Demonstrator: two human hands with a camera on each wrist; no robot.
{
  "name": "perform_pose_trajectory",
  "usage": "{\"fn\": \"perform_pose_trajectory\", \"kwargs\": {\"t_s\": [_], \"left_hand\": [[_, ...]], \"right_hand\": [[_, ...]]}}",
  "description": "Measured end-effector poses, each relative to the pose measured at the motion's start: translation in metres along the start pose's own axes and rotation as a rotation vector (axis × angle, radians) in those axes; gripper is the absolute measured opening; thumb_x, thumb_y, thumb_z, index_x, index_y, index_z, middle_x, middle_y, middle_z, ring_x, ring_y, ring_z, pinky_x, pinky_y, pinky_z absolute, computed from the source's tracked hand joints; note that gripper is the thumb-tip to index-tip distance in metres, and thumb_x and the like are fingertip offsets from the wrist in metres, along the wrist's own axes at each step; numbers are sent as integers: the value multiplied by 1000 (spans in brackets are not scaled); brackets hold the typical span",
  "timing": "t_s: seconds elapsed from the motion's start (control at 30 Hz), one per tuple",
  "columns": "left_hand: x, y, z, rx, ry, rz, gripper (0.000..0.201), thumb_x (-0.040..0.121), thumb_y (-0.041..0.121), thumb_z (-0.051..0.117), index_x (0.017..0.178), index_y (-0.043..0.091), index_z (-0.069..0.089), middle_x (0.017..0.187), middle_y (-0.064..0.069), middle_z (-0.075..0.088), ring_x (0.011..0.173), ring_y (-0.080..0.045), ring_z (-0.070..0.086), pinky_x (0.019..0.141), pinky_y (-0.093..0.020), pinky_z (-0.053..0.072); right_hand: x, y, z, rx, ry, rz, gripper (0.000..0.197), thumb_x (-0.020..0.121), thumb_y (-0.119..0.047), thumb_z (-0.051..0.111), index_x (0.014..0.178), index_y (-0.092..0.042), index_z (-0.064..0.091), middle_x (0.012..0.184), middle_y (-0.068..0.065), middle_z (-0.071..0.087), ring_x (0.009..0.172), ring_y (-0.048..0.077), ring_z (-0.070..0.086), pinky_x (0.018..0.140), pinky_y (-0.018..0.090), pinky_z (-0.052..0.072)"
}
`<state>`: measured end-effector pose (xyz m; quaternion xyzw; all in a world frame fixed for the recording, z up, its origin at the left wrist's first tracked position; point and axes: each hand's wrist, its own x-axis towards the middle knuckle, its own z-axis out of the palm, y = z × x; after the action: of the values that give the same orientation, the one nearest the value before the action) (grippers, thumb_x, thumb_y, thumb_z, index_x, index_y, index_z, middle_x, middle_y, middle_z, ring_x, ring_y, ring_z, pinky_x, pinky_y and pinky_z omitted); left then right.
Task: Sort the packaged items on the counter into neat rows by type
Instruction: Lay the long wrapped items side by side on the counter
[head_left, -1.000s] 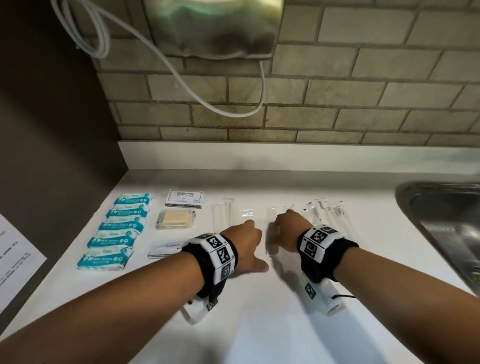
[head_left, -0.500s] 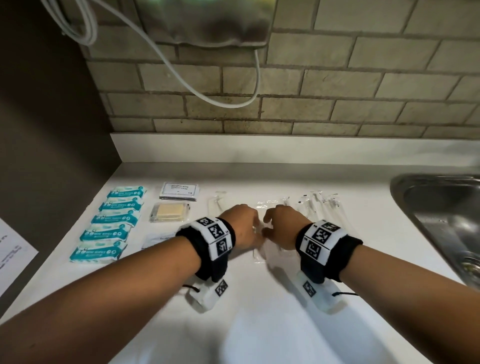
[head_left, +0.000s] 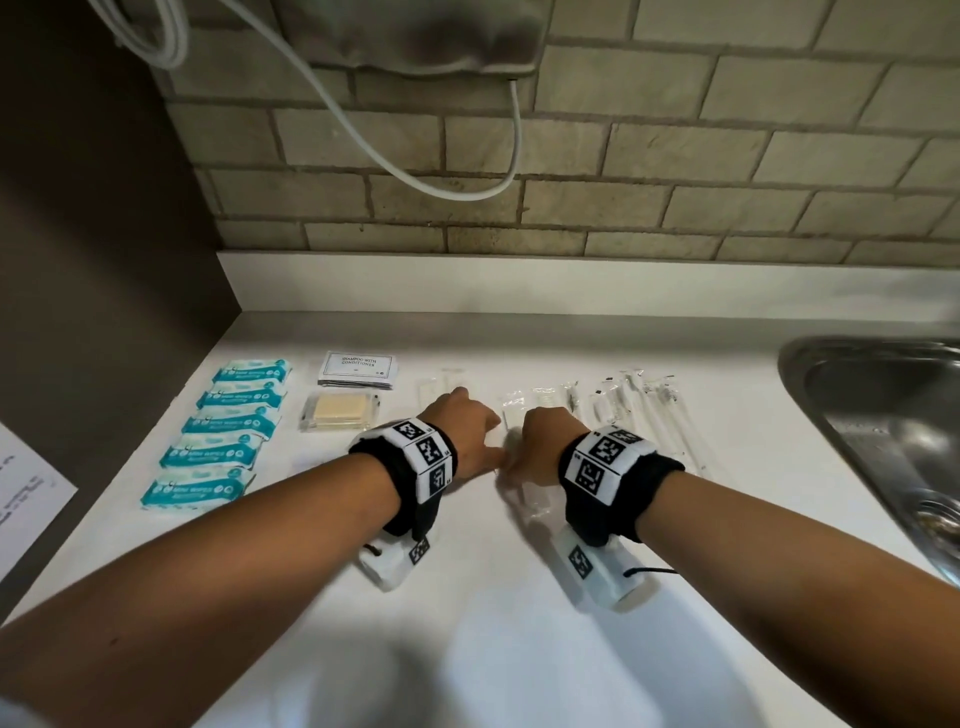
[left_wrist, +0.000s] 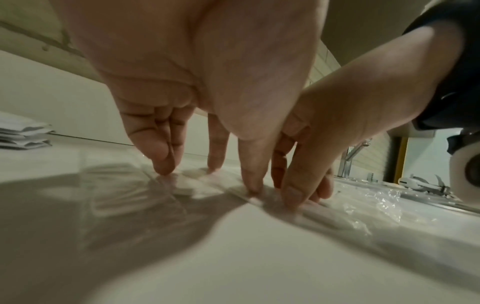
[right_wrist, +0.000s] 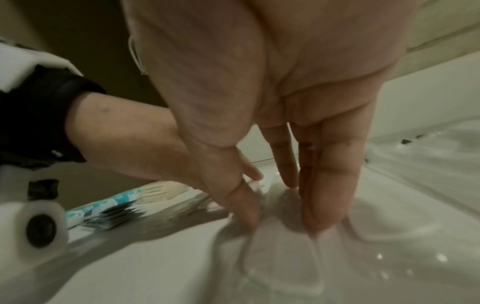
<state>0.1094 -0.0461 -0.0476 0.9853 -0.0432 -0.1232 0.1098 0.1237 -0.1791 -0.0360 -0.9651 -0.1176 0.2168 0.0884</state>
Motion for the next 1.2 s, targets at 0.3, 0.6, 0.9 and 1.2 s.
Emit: {"fn": "perform_pose_trajectory", "kwargs": {"t_s": [0.3,0.6,0.9,1.2], "left_hand": [[0,2,11,-13,-26,181,54,87,42,61,133,14,56,138,-2,49,123,-21,52,102,-32,43],[6,-4,9,-61,-58,175,62,77,48,74,126,14,57,133,0,50,108,-20,58,92,-29,46],[-2,-8,12,158,55,181,70,72,73,58,127,31,54,117,4,53,110,-23,37,97,-38,33],[-8,-6,6,94,1,240,37,82,64,53,107,38,62,116,9,49,107,-20,35,90,-35,28]], "right_hand": [[-8,13,-6,90,45,62,40,80,-26,71,112,-7,56,108,9,65,93,24,65,67,27,51],[1,20,-19,279,83,105,47,77,1,61,121,-10,48,108,14,66,97,29,65,78,34,56],[10,19,-11,212,62,34,32,82,5,55,109,-13,61,93,11,68,83,27,66,79,34,56],[8,11,-19,-176,89,-100,40,97,-31,43,122,-7,63,126,11,61,119,29,55,98,37,47]]}}
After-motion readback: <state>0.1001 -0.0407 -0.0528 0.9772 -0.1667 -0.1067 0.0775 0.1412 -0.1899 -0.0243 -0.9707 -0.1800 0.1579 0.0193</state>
